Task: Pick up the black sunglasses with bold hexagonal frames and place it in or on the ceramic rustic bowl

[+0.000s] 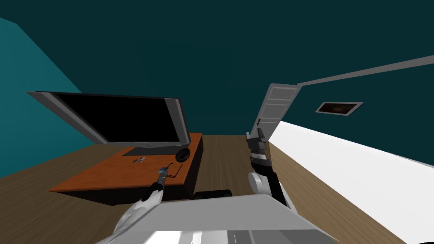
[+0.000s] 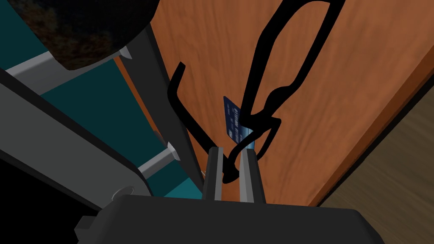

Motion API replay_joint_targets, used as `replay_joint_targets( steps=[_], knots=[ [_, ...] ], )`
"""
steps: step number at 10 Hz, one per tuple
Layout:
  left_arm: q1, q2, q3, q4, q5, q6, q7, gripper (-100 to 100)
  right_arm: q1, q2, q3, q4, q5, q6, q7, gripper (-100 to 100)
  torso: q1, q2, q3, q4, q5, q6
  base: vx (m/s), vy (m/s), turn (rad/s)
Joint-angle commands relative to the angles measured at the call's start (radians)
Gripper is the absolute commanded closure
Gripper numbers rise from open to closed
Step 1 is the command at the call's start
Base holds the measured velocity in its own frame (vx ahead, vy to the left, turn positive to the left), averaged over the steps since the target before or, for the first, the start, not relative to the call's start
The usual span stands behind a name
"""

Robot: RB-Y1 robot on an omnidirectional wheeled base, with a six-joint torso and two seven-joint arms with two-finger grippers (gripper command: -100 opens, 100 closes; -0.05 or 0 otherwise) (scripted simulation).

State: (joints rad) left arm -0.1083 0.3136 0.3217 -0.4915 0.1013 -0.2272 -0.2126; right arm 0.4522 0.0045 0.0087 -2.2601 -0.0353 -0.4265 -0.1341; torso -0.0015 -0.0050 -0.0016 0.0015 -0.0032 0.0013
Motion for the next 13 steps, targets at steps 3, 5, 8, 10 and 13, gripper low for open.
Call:
replay_joint_targets(
  steps=[3,5,8,10,13],
  knots=[
    [0.045,0.012,-0.103,-0.087,-0.013,0.036,0.078,100,0.0,0.0,0.0,0.0,0.0,0.0,0.0,0,0.001,0.0,0.0,0.0,0.0,0.0,0.058,-0.041,0.204],
    [0.045,0.012,-0.129,-0.087,-0.013,0.036,0.078,100,0.0,0.0,0.0,0.0,0.0,0.0,0.0,0,0.001,0.0,0.0,0.0,0.001,0.0,0.035,-0.031,0.05],
    [0.062,0.019,-0.186,-0.119,-0.019,0.048,0.114,100,0.0,0.0,0.0,0.0,0.0,0.0,0.0,0,0.003,0.002,0.001,0.0,0.001,-0.002,0.024,-0.025,0.119],
    [0.054,0.02,-0.179,-0.1,-0.019,0.038,0.11,0,0.0,0.0,0.0,0.0,0.0,0.0,0.0,0,0.003,0.002,0.001,0.001,0.001,-0.001,0.007,-0.009,0.009],
    [0.031,0.048,-0.193,-0.109,0.025,0.048,0.145,100,-0.001,0.0,0.0,0.0,0.0,0.0,0.0,0,0.013,0.014,0.008,0.003,0.002,-0.002,-0.166,0.132,-0.121]
  ],
)
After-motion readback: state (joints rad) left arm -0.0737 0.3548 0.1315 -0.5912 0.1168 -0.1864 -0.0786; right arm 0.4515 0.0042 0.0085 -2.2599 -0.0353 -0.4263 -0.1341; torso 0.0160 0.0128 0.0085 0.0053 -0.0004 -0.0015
